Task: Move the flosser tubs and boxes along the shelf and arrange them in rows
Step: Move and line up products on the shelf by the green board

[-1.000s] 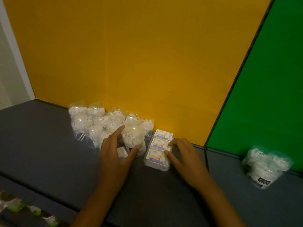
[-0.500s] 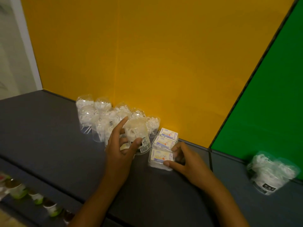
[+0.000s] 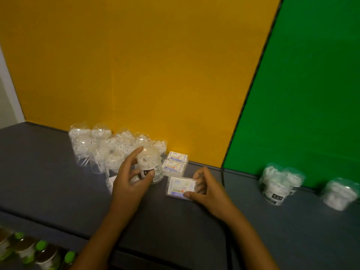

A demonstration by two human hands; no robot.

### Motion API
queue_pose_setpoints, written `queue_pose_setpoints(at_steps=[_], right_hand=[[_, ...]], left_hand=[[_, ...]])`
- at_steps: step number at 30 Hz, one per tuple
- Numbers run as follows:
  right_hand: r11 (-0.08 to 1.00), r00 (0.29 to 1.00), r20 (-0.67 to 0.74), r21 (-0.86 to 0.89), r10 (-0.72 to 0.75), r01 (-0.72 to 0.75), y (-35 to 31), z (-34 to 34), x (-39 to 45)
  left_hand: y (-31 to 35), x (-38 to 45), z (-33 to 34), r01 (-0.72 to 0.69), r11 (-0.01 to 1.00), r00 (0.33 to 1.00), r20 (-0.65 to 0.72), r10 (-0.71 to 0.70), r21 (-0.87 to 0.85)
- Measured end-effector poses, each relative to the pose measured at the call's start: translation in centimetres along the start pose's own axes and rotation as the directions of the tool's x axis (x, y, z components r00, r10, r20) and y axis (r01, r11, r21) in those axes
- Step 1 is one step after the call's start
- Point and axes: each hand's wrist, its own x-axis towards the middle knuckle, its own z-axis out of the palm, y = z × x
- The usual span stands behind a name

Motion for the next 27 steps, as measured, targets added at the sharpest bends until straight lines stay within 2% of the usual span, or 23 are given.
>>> queue_pose_setpoints(at_steps=[6, 16, 21, 27], right_hand=[[0.988, 0.984, -0.178, 0.153, 0.034, -0.006, 0.4, -5.0, -5.6], [0.974, 0.910, -0.413, 0.216, 0.034, 0.062, -0.3, -15.7, -17.9], [0.968, 0.880, -0.474, 0.234, 0.035, 0.087, -0.4, -18.4, -23.8], [0.963, 0.872, -0.483, 0.263, 0.081, 0.056, 1.2, -20.9, -29.2]], left_hand=[[3.9, -2.8, 3.3, -0.016, 0.993, 0.996, 0.082, 0.026, -0.117], [11.9, -9.8, 10.7, -0.018, 0.982, 0.980, 0.189, 0.054, -0.190], [15.3, -13.7, 13.2, -0.044, 0.984, 0.970, 0.230, 0.083, -0.171], [16.9, -16.4, 16.4, -0.083, 0.985, 0.950, 0.285, 0.124, -0.151]])
